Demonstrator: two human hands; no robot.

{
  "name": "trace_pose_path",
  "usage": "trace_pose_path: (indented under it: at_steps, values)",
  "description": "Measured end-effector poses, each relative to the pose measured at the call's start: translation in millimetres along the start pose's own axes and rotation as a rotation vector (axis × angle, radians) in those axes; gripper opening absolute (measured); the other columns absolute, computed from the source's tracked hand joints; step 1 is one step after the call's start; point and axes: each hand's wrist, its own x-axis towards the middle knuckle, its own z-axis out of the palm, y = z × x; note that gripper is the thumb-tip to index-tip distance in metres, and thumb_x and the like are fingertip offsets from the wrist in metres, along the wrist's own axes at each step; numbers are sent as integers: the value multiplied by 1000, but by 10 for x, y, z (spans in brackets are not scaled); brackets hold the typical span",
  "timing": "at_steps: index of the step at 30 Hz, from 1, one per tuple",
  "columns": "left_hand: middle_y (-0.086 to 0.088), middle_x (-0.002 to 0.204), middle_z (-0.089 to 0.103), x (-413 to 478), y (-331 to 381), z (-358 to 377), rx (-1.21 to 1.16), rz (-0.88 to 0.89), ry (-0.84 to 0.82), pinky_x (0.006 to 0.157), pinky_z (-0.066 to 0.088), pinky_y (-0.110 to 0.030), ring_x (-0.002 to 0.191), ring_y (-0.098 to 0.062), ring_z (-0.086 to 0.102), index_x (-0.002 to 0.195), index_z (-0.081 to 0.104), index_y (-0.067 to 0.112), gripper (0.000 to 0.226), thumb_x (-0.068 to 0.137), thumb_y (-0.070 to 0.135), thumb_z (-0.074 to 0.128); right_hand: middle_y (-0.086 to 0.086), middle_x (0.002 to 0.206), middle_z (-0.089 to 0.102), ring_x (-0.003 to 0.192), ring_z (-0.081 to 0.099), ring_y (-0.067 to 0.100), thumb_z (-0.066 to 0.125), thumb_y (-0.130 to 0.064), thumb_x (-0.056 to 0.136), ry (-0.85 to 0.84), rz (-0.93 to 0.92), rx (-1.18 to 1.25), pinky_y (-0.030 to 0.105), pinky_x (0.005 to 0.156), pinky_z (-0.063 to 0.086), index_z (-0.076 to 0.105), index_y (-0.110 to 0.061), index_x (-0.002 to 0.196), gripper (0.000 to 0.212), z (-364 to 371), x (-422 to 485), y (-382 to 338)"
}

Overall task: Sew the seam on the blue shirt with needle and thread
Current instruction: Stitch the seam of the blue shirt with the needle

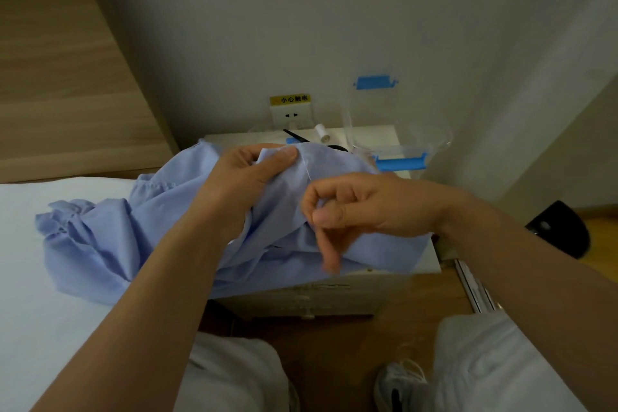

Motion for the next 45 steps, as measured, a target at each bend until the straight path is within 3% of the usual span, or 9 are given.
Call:
trace_pose_path:
  at_steps: [3, 7, 9, 13, 17, 22, 31, 40, 45]
  values:
    - [12, 53, 65, 21, -10, -9, 56, -3, 81, 47, 46, -10, 50, 3, 59, 74, 66, 24, 21, 92, 33, 59, 9, 80, 68, 79, 67, 24, 40, -12, 102, -206, 188, -20, 40, 88, 54, 49, -8, 102, 10, -80, -84, -5]
    - [13, 51, 64, 13, -11, 1, 70, 19, 89, 46, 45, -9, 48, 3, 59, 73, 65, 23, 22, 92, 31, 59, 5, 72, 64, 69, 65, 18, 39, -13, 102, -197, 207, -10, 37, 82, 55, 49, -8, 105, 11, -140, -155, -57]
    - [11, 53, 65, 23, -15, -15, 51, 10, 86, 48, 46, -11, 50, 2, 59, 73, 66, 22, 22, 91, 32, 59, 4, 65, 57, 61, 58, 15, 40, -14, 102, -53, 120, 25, 33, 75, 54, 50, -9, 101, 12, -131, -147, -79]
    - [7, 62, 69, 50, -28, -36, 32, 19, -14, 56, 51, -16, 62, -4, 64, 77, 69, 19, 19, 92, 26, 59, -6, 57, 36, 51, 32, 8, 42, -11, 102, 528, -72, 12, 24, 53, 36, 51, -14, 92, 14, -129, -20, -70]
    - [11, 63, 70, 24, 4, -17, 50, 55, -111, 57, 50, -11, 61, 2, 64, 85, 68, 16, 13, 93, 18, 57, -3, 56, 46, 51, 37, 7, 41, 8, 93, 742, -187, -168, 23, 52, 38, 57, -12, 94, 26, -133, 35, -67]
    - [10, 57, 68, 22, 26, -50, 34, 46, -64, 51, 48, -10, 55, 2, 63, 77, 66, 19, 17, 92, 19, 57, 4, 75, 71, 53, 56, 5, 52, -6, 98, 711, -210, -421, 25, 56, 50, 66, -9, 112, 20, -95, -23, -51]
    - [-4, 72, 72, 28, -8, -84, -6, -8, -58, 62, 53, -17, 68, -9, 66, 72, 71, 18, 19, 83, 30, 63, 13, 48, 42, 47, 30, 9, 57, -5, 94, 782, -271, -531, 13, 52, 30, 76, -13, 104, 22, -73, -28, -60]
    - [-24, 107, 68, 21, 7, -104, -27, -38, -123, 94, 50, -40, 103, -34, 64, 107, 70, 2, 46, 78, 37, 65, 14, 48, 37, 43, 30, 6, 55, -2, 95, 764, -278, -532, 8, 52, 31, 74, -9, 105, 23, -69, -42, -77]
    - [-18, 87, 70, 12, 7, -86, 16, -14, -74, 67, 52, -22, 77, -18, 64, 84, 72, 8, 22, 89, 26, 61, 19, 49, 41, 45, 29, 7, 56, -4, 94, 765, -275, -548, 10, 51, 29, 75, -13, 104, 23, -67, -32, -80]
